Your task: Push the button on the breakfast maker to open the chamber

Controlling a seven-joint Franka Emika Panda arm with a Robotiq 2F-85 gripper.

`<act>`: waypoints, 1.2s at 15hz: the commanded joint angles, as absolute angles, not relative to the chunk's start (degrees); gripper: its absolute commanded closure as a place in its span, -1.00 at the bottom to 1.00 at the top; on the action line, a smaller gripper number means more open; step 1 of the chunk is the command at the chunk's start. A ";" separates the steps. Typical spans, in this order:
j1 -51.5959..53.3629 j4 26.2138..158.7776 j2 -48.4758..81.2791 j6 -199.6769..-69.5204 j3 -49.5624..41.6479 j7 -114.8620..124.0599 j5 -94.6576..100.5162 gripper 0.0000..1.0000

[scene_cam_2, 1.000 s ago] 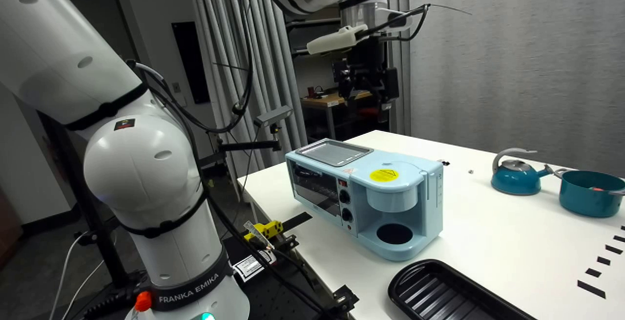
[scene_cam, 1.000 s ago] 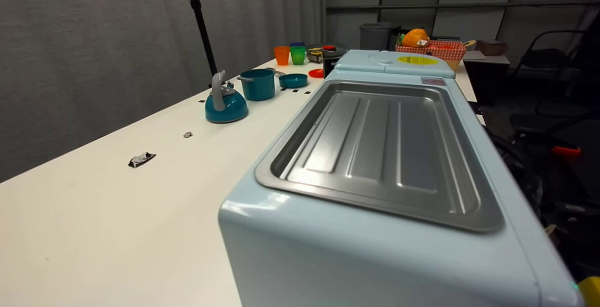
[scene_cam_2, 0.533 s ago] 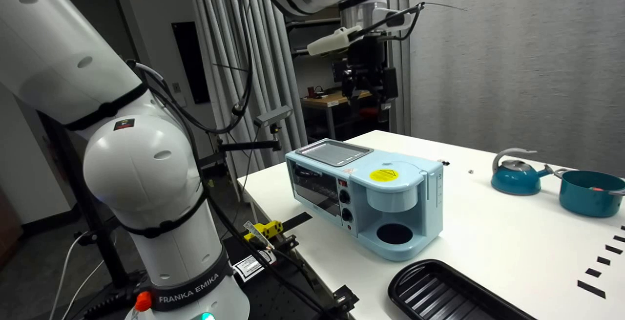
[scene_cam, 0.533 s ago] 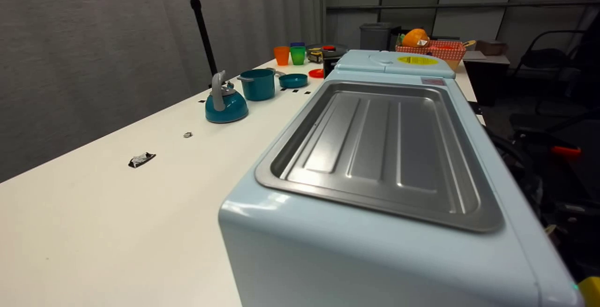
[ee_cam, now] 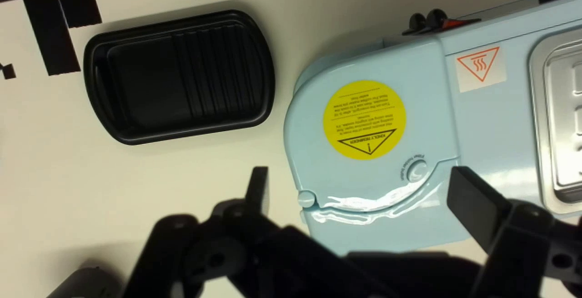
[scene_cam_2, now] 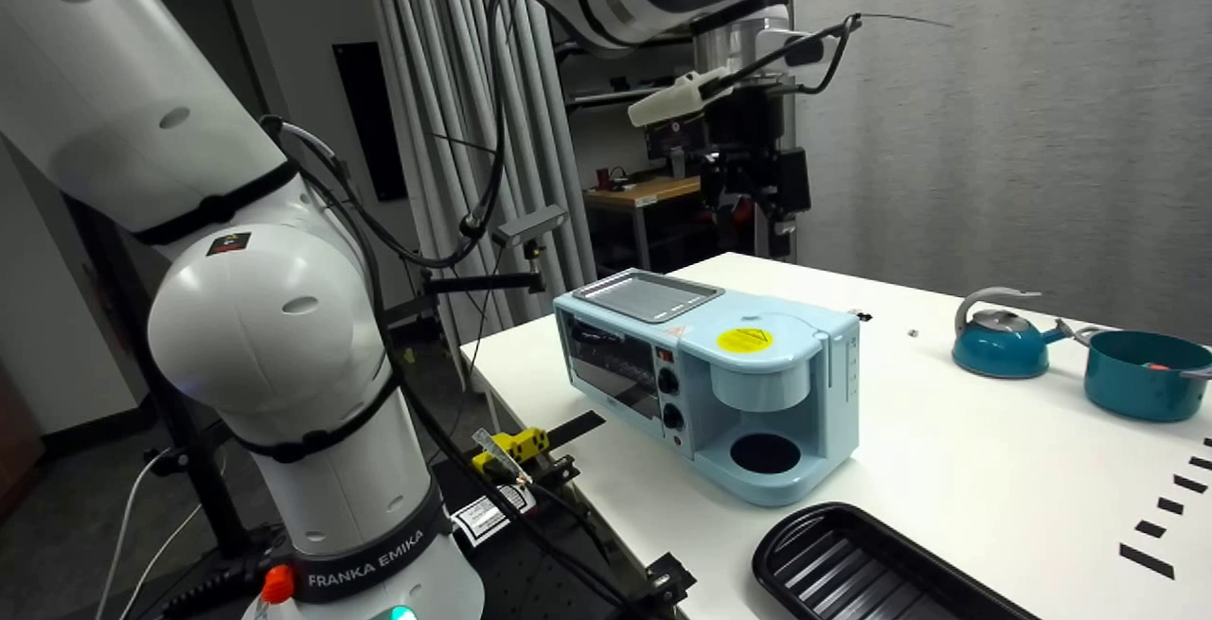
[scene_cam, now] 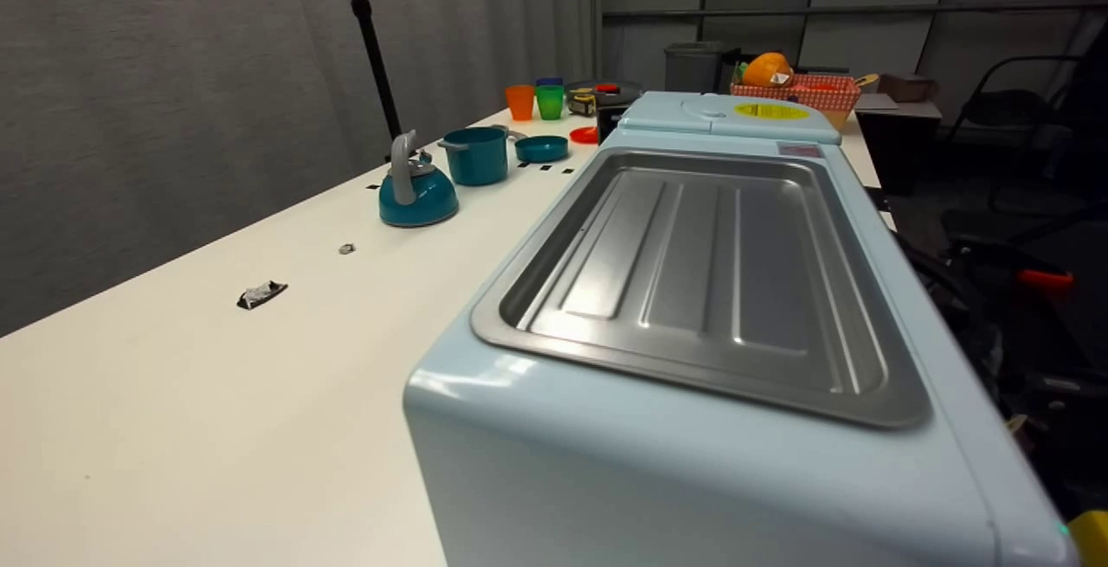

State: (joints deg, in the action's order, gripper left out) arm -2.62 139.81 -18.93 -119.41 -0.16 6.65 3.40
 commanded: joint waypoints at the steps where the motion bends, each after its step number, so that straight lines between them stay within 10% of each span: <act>1: -3.20 139.10 -17.31 -121.09 -0.55 7.57 3.62 -1.00; 18: -2.84 139.96 -17.10 -123.34 -0.59 6.21 4.33 -1.00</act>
State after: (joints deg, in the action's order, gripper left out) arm -2.74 139.84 -17.04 -122.74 -0.64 6.94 3.60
